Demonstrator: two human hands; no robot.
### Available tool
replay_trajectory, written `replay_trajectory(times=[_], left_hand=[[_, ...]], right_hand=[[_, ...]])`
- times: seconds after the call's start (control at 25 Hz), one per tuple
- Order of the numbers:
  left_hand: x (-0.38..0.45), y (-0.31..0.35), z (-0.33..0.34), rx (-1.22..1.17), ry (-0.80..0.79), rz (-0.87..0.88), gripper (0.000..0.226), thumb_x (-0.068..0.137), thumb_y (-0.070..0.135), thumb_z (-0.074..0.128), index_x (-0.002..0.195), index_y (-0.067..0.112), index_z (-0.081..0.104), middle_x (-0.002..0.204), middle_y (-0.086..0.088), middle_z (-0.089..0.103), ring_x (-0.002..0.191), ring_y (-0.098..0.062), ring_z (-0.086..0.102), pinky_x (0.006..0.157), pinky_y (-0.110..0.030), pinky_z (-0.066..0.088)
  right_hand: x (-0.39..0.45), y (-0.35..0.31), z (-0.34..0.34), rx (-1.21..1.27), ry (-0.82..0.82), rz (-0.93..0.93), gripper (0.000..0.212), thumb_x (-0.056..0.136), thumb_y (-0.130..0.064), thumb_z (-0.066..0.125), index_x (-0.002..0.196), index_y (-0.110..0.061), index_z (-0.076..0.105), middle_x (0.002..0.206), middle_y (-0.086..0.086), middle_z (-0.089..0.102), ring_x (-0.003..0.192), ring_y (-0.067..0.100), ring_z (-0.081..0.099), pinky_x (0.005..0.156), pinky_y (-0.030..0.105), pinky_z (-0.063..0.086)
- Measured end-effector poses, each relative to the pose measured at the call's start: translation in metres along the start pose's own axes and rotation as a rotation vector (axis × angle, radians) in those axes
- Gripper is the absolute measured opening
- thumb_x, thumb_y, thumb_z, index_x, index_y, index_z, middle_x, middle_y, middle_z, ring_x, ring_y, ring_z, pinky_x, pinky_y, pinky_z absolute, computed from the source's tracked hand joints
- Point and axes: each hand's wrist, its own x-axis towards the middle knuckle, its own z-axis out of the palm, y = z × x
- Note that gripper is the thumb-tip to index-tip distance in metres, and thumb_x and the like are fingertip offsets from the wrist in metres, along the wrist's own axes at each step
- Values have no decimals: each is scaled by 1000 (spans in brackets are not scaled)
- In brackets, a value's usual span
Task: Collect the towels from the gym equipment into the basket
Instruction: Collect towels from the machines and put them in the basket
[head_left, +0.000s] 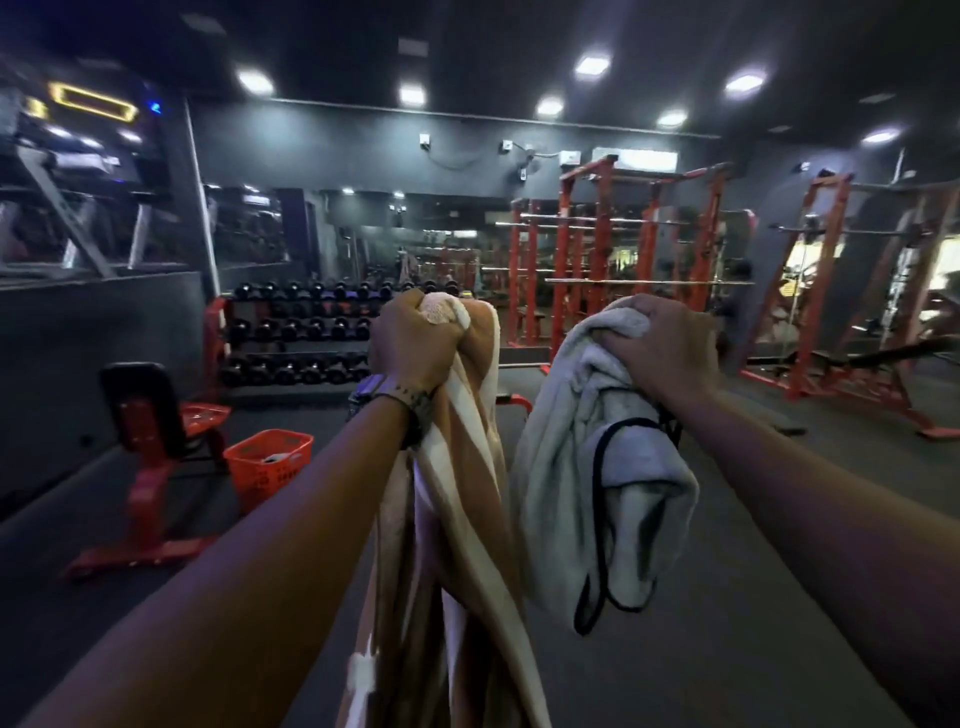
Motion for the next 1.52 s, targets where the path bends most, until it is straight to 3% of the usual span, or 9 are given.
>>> replay_trajectory(times=[0.16, 0.4, 0.64, 0.76, 0.88, 1.0, 1.16, 1.32, 1.52], left_hand=[[65, -26, 46, 22, 28, -4, 17, 58, 31, 73, 64, 26, 58, 62, 13, 56, 57, -9, 54, 48, -21, 31], [165, -82, 126, 114, 93, 60, 18, 62, 33, 72, 64, 26, 56, 63, 10, 58, 59, -14, 55, 49, -23, 32], [267, -161, 221, 220, 179, 52, 19, 56, 38, 70, 60, 28, 55, 57, 14, 53, 54, -4, 50, 48, -21, 32], [316, -197, 260, 301, 221, 42, 26, 56, 45, 68, 67, 23, 61, 65, 7, 62, 60, -16, 58, 54, -26, 40], [359, -239, 290, 361, 256, -22, 26, 57, 43, 69, 65, 22, 56, 69, 2, 62, 67, -26, 60, 55, -26, 34], [406, -296, 311, 381, 337, -69, 26, 59, 34, 75, 78, 20, 67, 72, 6, 61, 68, -20, 57, 45, -12, 29], [479, -374, 334, 382, 381, -86, 39, 61, 27, 79, 100, 21, 74, 79, 4, 66, 71, -13, 56, 50, -10, 29], [576, -448, 352, 393, 391, -118, 17, 59, 25, 78, 71, 25, 66, 60, 11, 55, 59, -12, 53, 45, -10, 27], [673, -536, 368, 493, 423, -106, 25, 61, 27, 78, 62, 25, 53, 59, 13, 53, 56, -1, 48, 47, -22, 29]], right_hand=[[67, 7, 87, 107, -49, -54, 29, 80, -53, 70, 99, -33, 79, 93, -8, 79, 84, 16, 73, 75, 40, 59], [169, 29, 221, 203, -80, -106, 33, 76, -55, 71, 101, -35, 79, 95, -7, 79, 88, 21, 73, 76, 40, 60], [267, 78, 371, 319, -170, -114, 34, 74, -50, 73, 105, -35, 77, 101, -3, 79, 97, 25, 72, 83, 40, 58], [314, 87, 447, 399, -228, -120, 39, 71, -54, 70, 105, -37, 75, 100, -5, 78, 96, 24, 72, 83, 38, 57], [346, 90, 522, 461, -255, -132, 37, 70, -55, 69, 103, -38, 74, 94, -7, 78, 91, 23, 72, 76, 36, 58], [375, 88, 608, 530, -297, -146, 32, 71, -52, 72, 100, -38, 75, 90, -8, 77, 86, 21, 72, 74, 36, 58], [416, 78, 720, 576, -328, -163, 31, 72, -51, 72, 100, -39, 76, 89, -9, 77, 84, 19, 72, 71, 37, 58], [476, 62, 829, 598, -353, -161, 30, 72, -48, 73, 100, -36, 77, 90, -6, 78, 85, 21, 72, 72, 38, 58], [541, 51, 967, 626, -389, -191, 31, 74, -47, 74, 102, -34, 77, 96, -5, 78, 90, 22, 72, 77, 39, 58]])
